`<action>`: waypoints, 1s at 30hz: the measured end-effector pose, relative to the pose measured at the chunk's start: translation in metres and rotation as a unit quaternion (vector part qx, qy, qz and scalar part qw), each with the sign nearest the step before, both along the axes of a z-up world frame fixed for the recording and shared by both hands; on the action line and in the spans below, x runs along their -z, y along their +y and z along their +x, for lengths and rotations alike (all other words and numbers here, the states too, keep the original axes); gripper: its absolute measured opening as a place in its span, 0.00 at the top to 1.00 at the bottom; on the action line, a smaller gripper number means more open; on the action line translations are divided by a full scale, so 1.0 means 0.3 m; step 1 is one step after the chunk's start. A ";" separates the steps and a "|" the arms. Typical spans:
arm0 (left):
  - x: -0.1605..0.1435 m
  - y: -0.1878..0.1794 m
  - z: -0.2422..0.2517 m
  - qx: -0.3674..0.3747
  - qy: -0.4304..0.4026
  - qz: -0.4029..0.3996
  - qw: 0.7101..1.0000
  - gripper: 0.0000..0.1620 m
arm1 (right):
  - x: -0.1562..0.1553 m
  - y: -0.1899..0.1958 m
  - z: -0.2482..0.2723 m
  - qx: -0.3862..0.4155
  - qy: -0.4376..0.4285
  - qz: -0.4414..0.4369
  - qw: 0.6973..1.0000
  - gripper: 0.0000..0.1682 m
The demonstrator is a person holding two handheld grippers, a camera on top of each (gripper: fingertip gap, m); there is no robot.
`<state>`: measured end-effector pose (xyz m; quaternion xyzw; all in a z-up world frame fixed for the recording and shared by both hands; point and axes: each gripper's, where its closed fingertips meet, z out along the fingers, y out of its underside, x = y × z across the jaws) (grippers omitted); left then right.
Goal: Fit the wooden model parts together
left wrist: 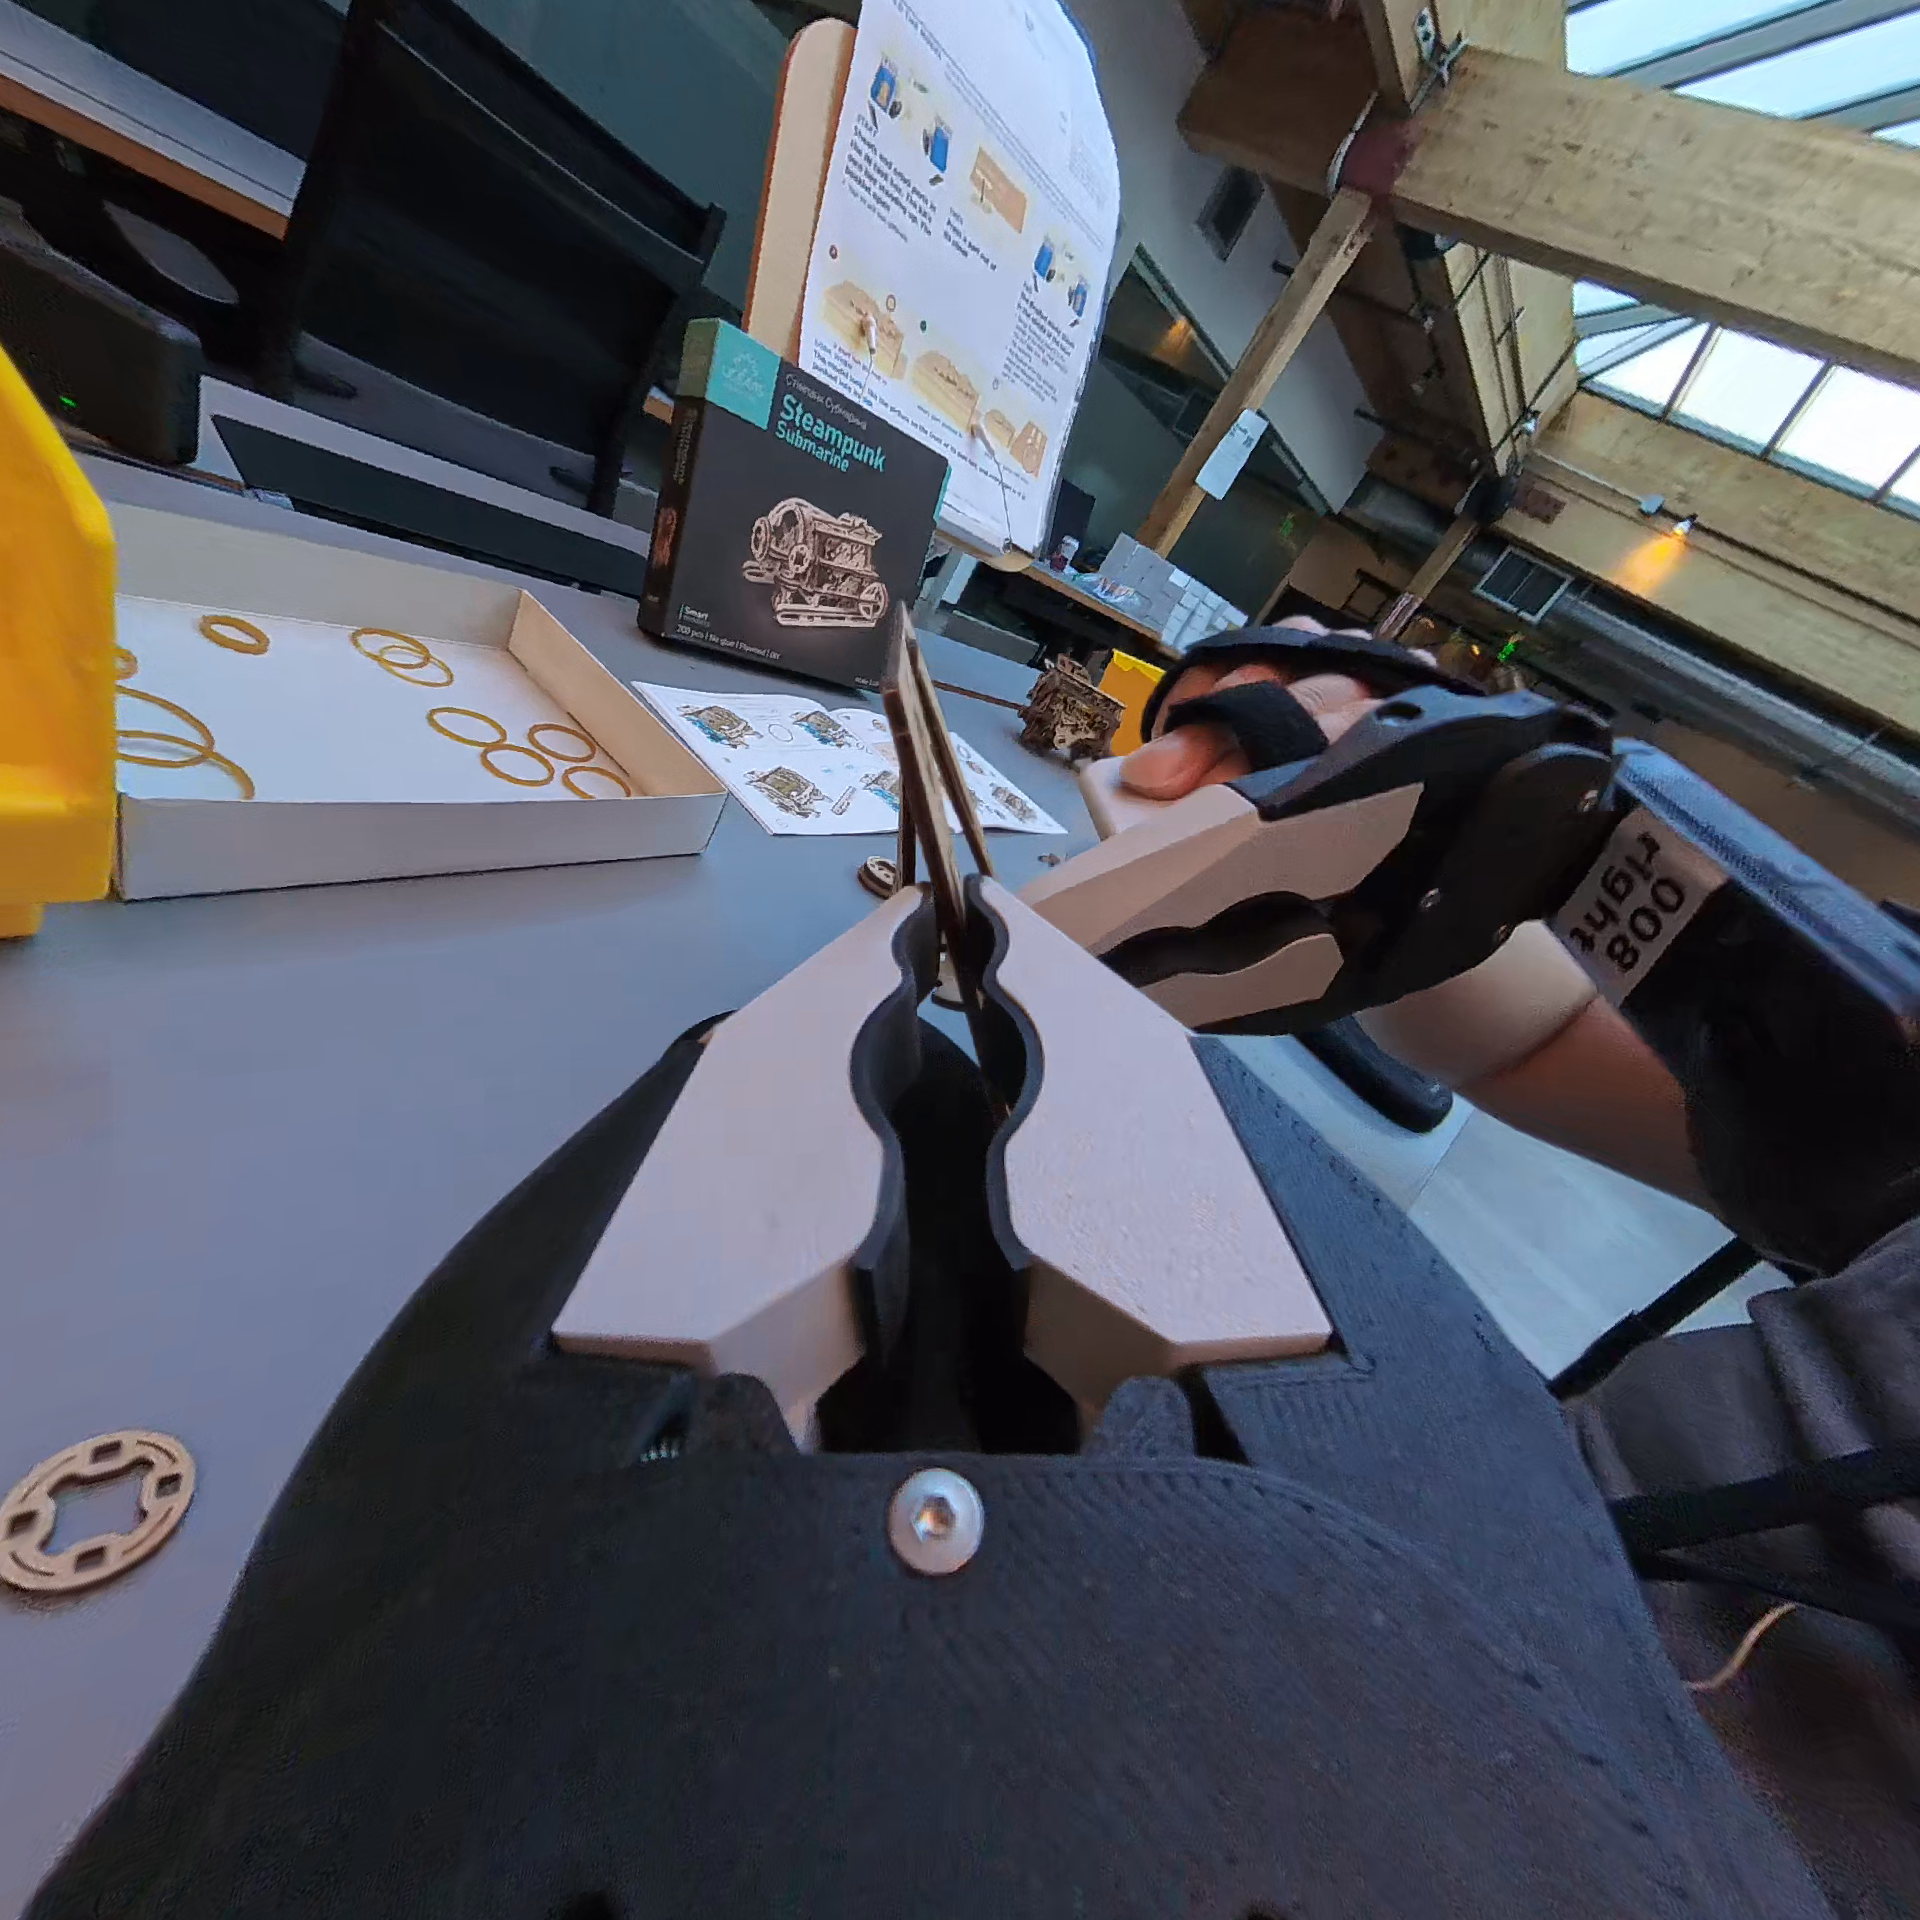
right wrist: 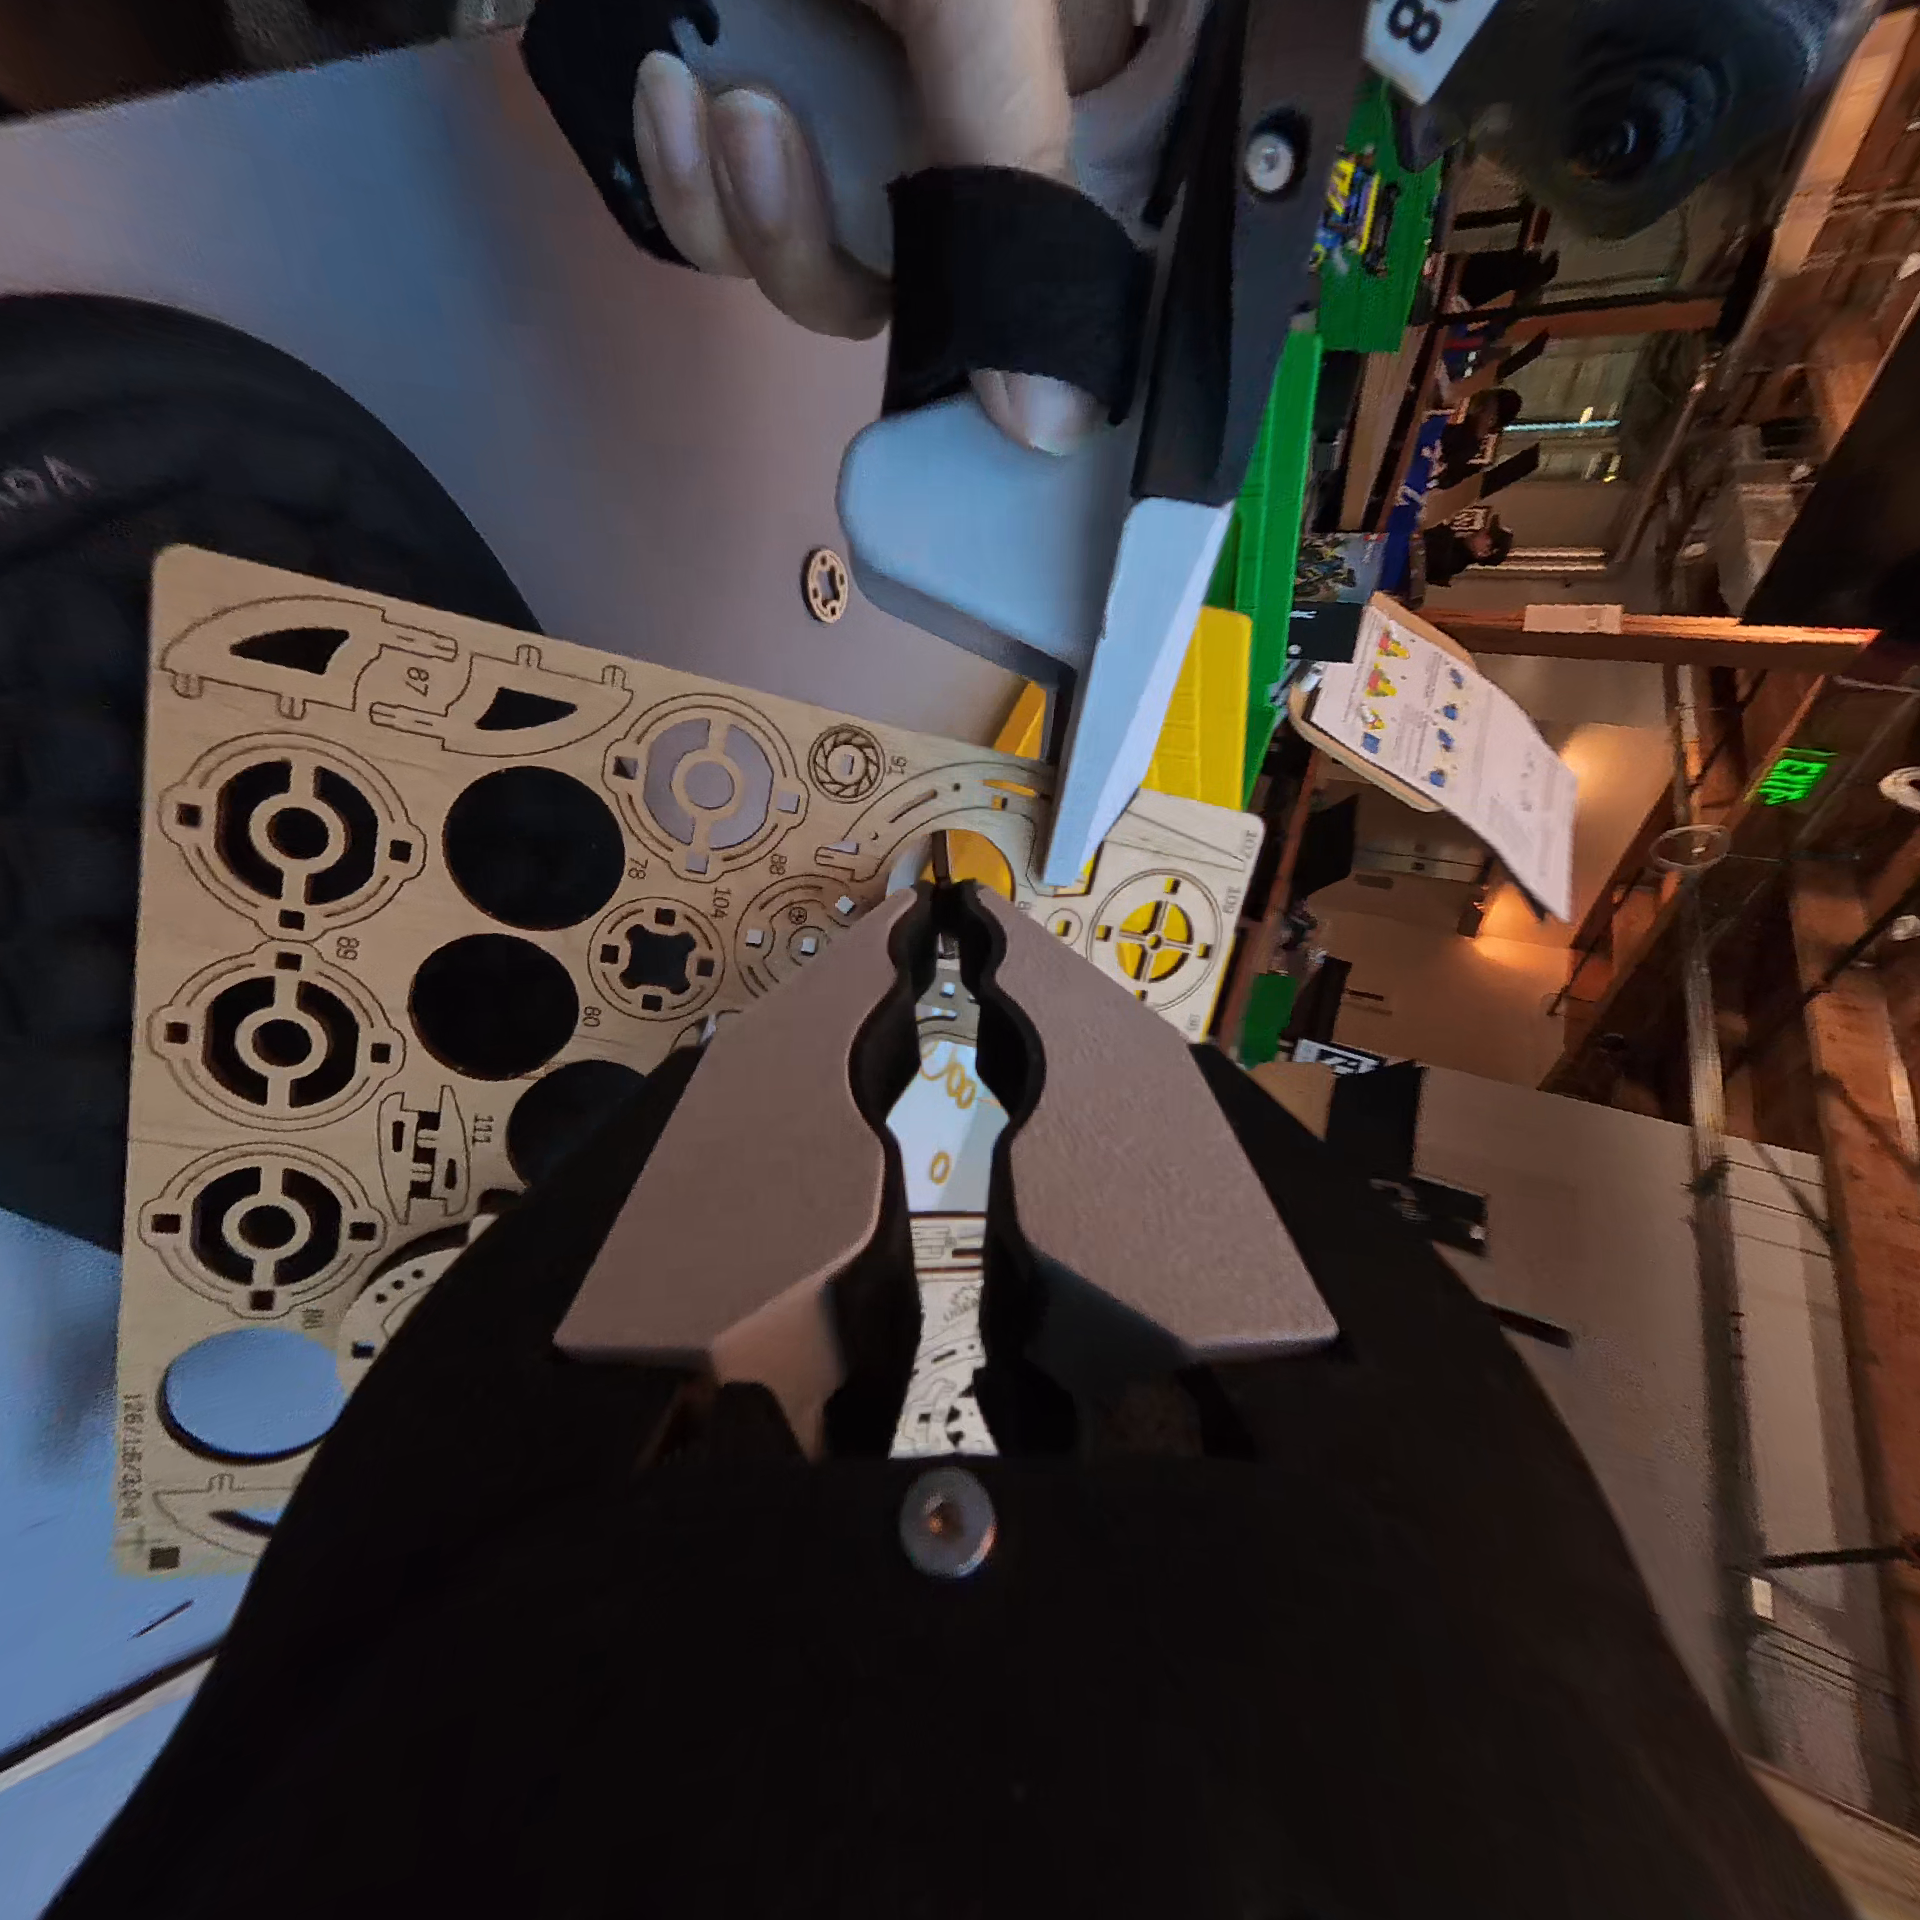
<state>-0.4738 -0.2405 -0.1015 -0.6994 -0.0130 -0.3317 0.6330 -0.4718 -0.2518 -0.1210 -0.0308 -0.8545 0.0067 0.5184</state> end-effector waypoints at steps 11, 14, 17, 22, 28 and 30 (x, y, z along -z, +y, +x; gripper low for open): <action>-0.023 -0.007 0.020 0.000 0.011 0.023 1.000 0.99 | -0.014 -0.005 0.016 0.050 -0.082 -0.249 0.964 0.97; -0.028 -0.009 0.029 -0.005 0.018 0.030 0.999 0.99 | -0.019 -0.009 0.025 0.016 -0.035 -0.203 0.978 0.97; -0.035 -0.017 0.038 -0.004 0.023 0.035 0.999 1.00 | -0.026 -0.017 0.031 0.000 -0.019 -0.171 0.985 0.98; -0.047 -0.023 0.059 0.001 0.043 0.036 0.998 1.00 | -0.029 -0.026 0.039 -0.021 -0.029 -0.055 0.998 0.99; -0.040 -0.027 0.063 0.004 0.044 0.043 0.998 0.96 | -0.025 -0.017 0.033 0.031 -0.062 -0.060 0.996 0.99; -0.007 -0.023 0.056 -0.005 0.053 0.023 0.998 0.99 | -0.024 0.003 0.027 0.040 -0.039 -0.042 0.998 0.99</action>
